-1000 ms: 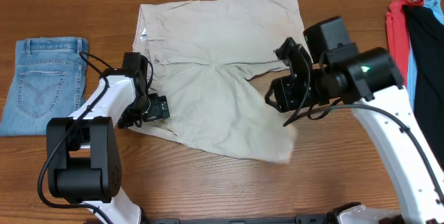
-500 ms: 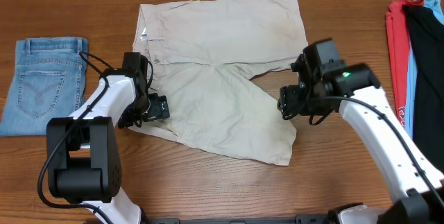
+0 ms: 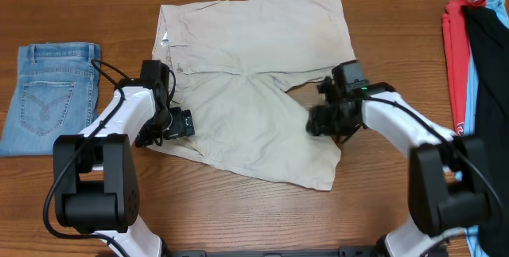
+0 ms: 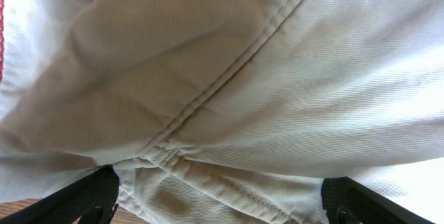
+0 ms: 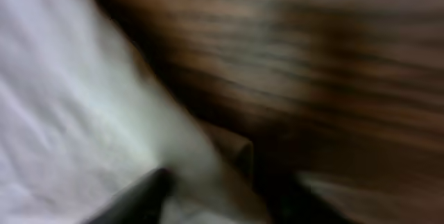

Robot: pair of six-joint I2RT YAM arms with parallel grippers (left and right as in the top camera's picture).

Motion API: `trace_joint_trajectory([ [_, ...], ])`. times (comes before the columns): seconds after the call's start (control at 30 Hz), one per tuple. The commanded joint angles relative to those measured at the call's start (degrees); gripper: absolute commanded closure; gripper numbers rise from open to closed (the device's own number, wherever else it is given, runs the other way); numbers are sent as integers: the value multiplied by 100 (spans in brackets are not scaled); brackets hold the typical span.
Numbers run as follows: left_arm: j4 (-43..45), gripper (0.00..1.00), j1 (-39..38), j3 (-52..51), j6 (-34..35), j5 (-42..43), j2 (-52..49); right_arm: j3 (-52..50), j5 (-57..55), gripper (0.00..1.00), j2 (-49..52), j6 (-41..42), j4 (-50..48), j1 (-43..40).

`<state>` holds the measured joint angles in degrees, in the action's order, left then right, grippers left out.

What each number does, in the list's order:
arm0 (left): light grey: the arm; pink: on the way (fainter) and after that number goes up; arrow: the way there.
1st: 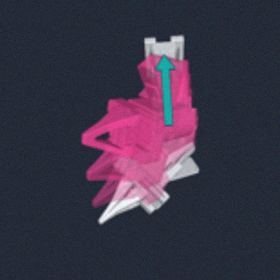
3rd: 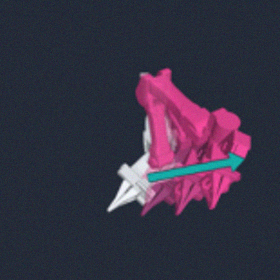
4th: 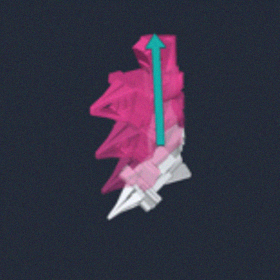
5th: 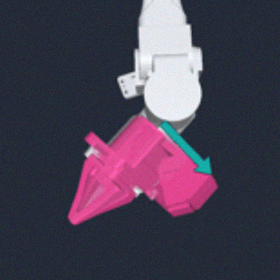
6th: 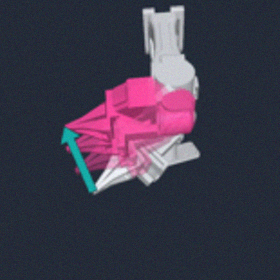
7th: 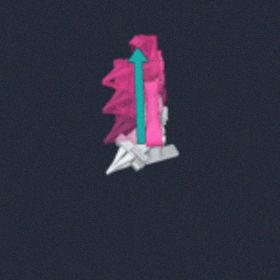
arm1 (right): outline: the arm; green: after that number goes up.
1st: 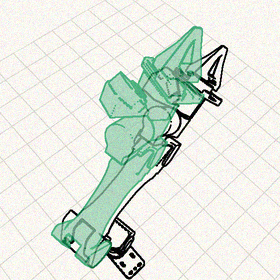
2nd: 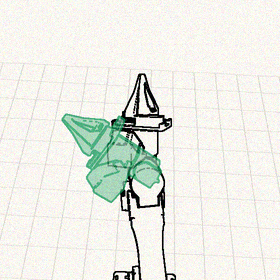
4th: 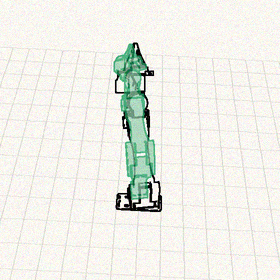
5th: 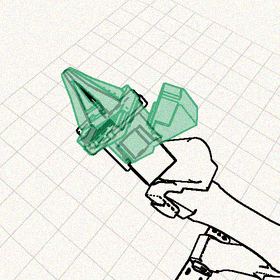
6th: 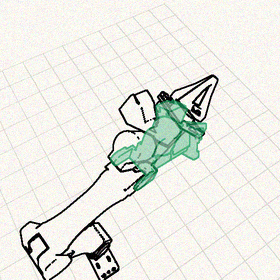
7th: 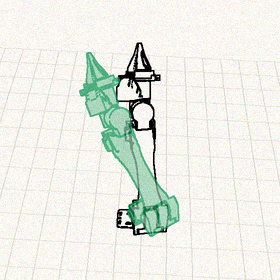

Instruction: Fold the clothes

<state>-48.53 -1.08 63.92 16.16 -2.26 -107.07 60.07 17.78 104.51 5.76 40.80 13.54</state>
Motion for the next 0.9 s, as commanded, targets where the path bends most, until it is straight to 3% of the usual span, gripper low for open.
trace_joint_trajectory([
  [0.0, 79, 3, -74, -354, -13, -70, -634, -13, 815, 96, 94, -264, 109, -7],
  [0.3, 81, 3, -76, -354, -13, -70, -634, 1648, 879, 96, -1078, -195, 1499, 223],
  [0.5, 81, 3, -74, -354, -13, -70, -634, 2345, 1899, 91, -1207, -175, 1821, 1611],
  [0.6, 79, 3, -76, -354, -13, -70, -634, 2345, 1620, 80, -1071, -304, 2017, 2304],
  [0.67, 79, 3, -74, -354, -13, -70, -634, 2343, 1235, 47, -1021, -382, 2225, 2559],
  [0.87, 81, 3, -76, -354, -13, -70, -634, 2341, -686, 45, -1014, -249, 3176, 2708],
])
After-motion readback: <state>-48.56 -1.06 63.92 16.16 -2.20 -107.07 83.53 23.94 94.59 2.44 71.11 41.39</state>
